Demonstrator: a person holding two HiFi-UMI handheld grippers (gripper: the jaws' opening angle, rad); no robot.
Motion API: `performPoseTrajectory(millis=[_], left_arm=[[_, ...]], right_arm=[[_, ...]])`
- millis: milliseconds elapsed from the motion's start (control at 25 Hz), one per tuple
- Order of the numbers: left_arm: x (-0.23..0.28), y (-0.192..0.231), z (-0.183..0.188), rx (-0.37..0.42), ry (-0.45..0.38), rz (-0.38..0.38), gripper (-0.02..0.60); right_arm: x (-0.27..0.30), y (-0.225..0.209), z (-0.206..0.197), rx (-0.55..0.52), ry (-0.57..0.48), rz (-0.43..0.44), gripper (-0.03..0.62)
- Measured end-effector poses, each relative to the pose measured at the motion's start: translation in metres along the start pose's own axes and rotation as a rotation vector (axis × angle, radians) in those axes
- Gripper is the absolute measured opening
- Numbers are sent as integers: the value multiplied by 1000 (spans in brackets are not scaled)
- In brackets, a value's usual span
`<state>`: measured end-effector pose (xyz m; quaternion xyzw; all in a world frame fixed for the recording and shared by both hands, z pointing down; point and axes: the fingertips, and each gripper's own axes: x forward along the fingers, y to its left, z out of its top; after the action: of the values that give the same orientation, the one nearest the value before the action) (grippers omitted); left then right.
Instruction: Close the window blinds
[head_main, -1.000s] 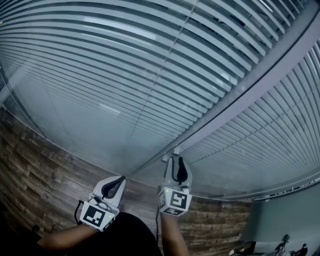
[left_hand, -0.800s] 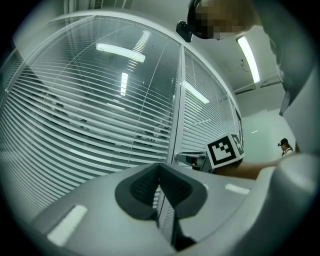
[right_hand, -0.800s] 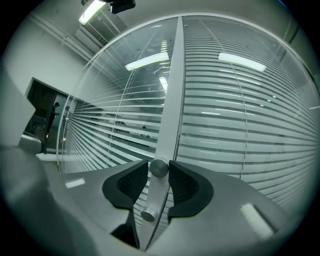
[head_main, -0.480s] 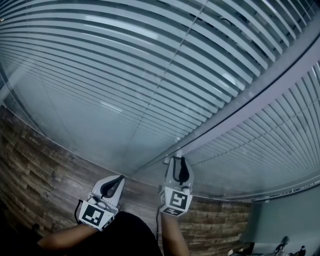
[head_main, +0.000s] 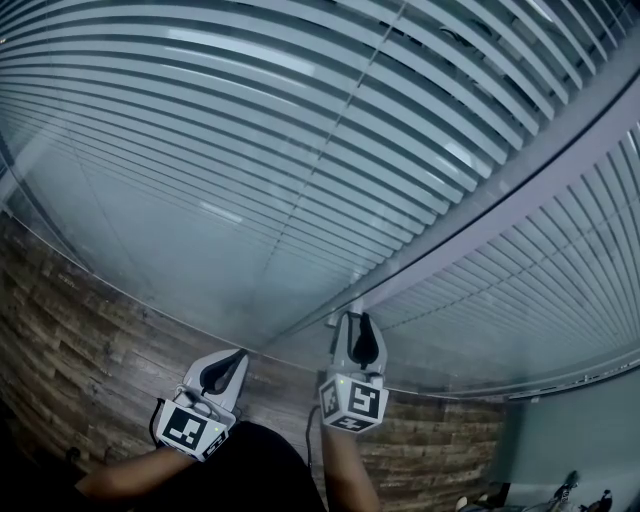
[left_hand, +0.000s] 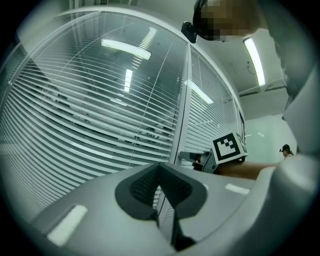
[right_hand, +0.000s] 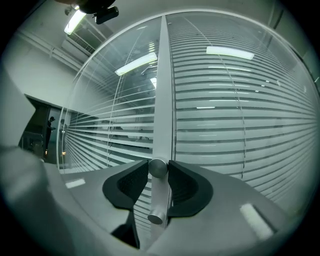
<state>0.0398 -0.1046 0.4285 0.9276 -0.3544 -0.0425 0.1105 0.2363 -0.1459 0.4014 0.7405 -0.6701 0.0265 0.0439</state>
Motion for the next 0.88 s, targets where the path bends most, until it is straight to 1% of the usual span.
performPoseTrajectory(millis=[120, 280, 480, 680, 760, 800, 880], left_arm=[[0, 0, 2, -4, 2, 2, 0], [1, -2, 8, 2, -1, 2, 0], [-2, -2, 2, -5, -17, 5, 0], [-3, -3, 4, 0, -14, 8, 0], [-4, -2, 3, -3, -20, 12, 0], [-5, -2, 4, -5, -20, 14, 0], [-6, -2, 5, -4, -22, 15, 0]], right_arm=[[0, -1, 3, 8, 0, 2, 127], [-1, -2, 4, 96, -5, 10, 127], [-2, -3, 3, 97, -24, 6, 127], [-1, -4, 3, 149, -24, 9, 127], [-1, -4, 3, 137, -22, 8, 127], [-1, -4, 3, 114, -20, 7, 127], [-1, -3, 4, 14, -13, -1, 127]])
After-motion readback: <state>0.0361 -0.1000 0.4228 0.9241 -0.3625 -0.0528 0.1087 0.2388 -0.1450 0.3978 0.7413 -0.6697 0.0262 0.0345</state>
